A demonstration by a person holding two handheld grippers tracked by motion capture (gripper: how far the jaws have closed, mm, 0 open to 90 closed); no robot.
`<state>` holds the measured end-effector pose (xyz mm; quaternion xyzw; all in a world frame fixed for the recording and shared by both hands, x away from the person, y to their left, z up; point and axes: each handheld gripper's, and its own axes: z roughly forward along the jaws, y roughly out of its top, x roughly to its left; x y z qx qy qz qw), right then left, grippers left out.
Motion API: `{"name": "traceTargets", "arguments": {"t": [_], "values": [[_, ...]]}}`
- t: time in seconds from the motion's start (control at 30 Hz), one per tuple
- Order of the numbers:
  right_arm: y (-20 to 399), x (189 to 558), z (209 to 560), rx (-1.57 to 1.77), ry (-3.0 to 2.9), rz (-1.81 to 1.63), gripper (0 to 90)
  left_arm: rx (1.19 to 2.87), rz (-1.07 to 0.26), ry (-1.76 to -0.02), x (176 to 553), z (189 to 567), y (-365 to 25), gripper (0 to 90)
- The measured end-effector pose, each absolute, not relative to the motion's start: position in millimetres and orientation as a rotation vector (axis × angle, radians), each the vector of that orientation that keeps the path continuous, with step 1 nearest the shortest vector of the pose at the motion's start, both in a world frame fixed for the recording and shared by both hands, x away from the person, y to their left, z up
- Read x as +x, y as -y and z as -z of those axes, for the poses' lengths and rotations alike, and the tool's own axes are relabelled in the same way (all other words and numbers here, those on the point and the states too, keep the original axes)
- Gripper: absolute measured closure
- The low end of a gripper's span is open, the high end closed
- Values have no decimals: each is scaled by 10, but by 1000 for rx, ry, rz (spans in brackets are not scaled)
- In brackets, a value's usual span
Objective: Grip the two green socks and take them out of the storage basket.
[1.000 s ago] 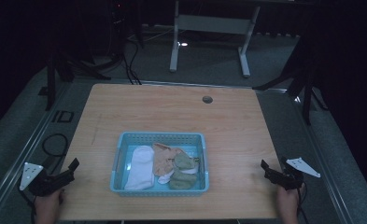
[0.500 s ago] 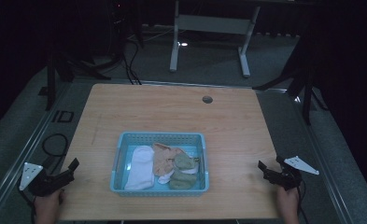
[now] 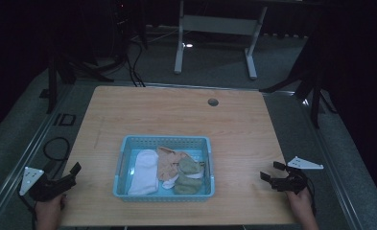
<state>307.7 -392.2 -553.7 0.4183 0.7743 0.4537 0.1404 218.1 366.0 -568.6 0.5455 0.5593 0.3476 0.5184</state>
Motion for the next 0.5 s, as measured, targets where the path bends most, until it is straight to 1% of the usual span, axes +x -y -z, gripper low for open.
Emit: {"name": "traceTargets", "arguments": {"t": [0.13, 0.37, 0.5], "values": [[3942, 3076, 5452, 1123, -2366, -1290, 125, 1309, -833, -1341, 2182, 5686, -3661, 24], [3925, 3070, 5374, 1089, -2478, -1236, 125, 1312, -829, -1340, 2186, 5686, -3661, 24], [3881, 3062, 5307, 1056, -2580, -1114, 128, 1315, -829, -1340, 2186, 5685, -3661, 24]]}}
